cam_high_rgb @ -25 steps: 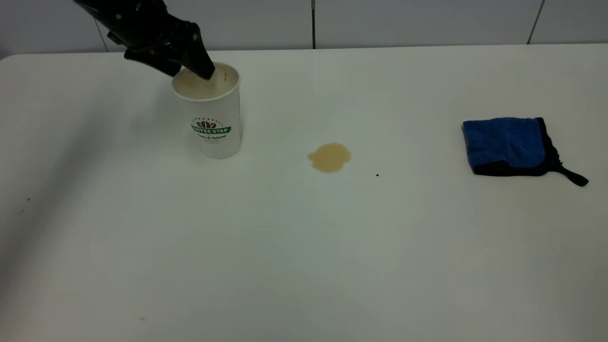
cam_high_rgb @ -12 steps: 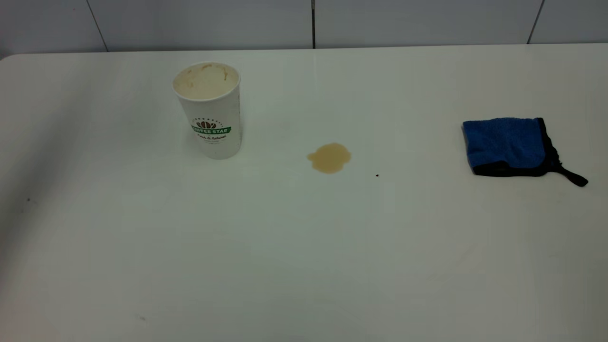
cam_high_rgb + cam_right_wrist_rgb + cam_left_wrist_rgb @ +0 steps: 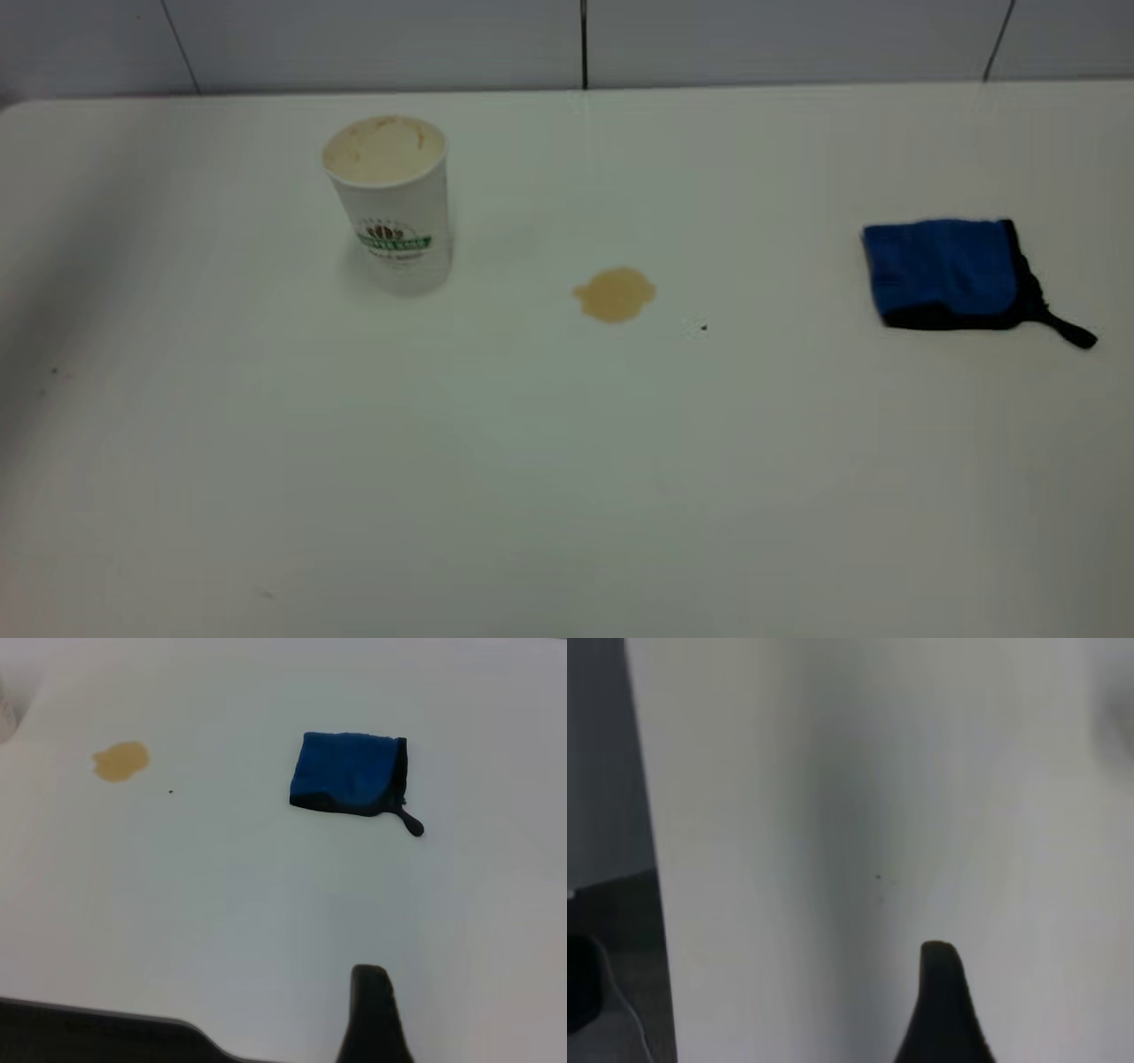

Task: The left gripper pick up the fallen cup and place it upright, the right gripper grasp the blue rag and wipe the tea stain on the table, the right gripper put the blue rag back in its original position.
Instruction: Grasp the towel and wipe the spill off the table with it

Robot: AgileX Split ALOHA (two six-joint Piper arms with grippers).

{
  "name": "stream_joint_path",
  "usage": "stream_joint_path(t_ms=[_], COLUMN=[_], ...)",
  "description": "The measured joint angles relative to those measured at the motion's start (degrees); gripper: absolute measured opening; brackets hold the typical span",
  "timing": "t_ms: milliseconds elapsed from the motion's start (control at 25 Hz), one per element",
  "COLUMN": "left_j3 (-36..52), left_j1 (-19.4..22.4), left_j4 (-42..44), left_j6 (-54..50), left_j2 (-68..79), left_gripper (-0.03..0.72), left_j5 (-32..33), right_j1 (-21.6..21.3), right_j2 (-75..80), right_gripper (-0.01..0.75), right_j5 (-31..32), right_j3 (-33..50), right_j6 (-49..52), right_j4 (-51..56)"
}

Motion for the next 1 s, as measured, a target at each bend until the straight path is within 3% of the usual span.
stream_joint_path(t_ms=[280, 480, 1000], left_j3=[8.74, 22.14, 58.33], left_j1=[0.0, 0.0, 0.0], left_j4=[0.21, -0.29, -2.34], left_j6=[-2.43, 0.07, -1.48], left_j2=[-4.05, -12.95, -55.51], left_gripper=[0.583, 0.583, 0.583], left_j5=[0.0, 0.0, -0.3], right_j1=[0.0, 0.0, 0.0], right_j2=[0.0, 0.0, 0.0], right_gripper=[0.578, 0.578, 0.578], right_j5=[0.0, 0.0, 0.0], right_j3=[0.0, 0.0, 0.0], right_j6=[0.0, 0.0, 0.0], right_j4=[0.0, 0.0, 0.0])
